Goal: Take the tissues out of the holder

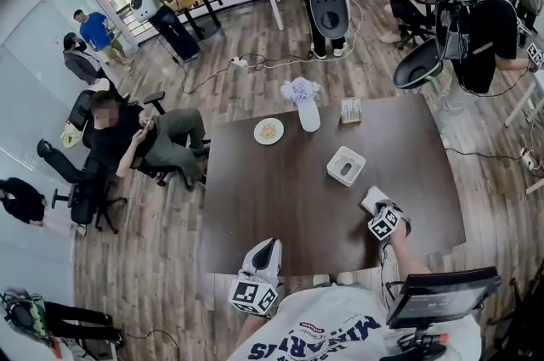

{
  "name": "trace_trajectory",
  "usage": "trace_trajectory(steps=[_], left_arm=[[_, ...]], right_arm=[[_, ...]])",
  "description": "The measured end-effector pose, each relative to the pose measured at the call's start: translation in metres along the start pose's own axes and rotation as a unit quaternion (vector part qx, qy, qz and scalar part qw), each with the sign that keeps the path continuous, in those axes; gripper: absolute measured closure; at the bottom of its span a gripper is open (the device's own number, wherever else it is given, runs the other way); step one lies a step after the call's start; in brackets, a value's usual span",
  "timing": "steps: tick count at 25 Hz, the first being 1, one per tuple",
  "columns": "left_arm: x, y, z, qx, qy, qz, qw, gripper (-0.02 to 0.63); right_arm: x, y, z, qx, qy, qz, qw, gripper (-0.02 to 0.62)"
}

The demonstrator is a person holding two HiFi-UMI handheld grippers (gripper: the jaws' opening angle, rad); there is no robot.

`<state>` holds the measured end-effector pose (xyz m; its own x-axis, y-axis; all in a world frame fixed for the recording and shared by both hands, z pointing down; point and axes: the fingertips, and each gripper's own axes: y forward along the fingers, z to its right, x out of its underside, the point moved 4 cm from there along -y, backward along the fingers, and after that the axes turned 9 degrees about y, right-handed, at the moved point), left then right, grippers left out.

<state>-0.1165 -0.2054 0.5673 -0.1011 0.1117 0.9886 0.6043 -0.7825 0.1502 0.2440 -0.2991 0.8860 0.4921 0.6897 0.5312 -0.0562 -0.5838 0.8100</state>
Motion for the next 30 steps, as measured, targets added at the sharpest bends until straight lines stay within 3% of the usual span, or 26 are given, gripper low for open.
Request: trace_trajectory(steps=[8, 15, 20, 22, 30], left_arm=[[-0.001, -0.003, 0.004, 0.000, 0.001, -0.001, 1.0000, 0.603], [-0.004, -0.004, 0.006, -0.001, 0.004, 0.000, 1.0000, 0.602], [-0.005, 0.000, 0.009, 0.006, 0.015, -0.001, 0.9999, 0.603], [-0.008, 0.002, 0.007, 0.013, 0.022, 0.003, 0.9997, 0.602], [-0.027, 0.012, 0.009, 0.032, 0.039, 0.034, 0.9981, 0.603]], right_arm=[[-0.004, 0.001, 0.000, 0.016, -0.021, -0.005, 1.000, 0.578], [-0.024, -0.013, 0.012, 0.020, -0.008, 0.017, 1.000, 0.479], [-0.073, -0.066, 0.027, 0.054, 0.022, 0.106, 0.993, 0.477], [-0.102, -0.099, 0.028, 0.055, 0.042, 0.151, 0.986, 0.522], [-0.187, -0.230, 0.011, 0.007, 0.076, 0.303, 0.950, 0.586]])
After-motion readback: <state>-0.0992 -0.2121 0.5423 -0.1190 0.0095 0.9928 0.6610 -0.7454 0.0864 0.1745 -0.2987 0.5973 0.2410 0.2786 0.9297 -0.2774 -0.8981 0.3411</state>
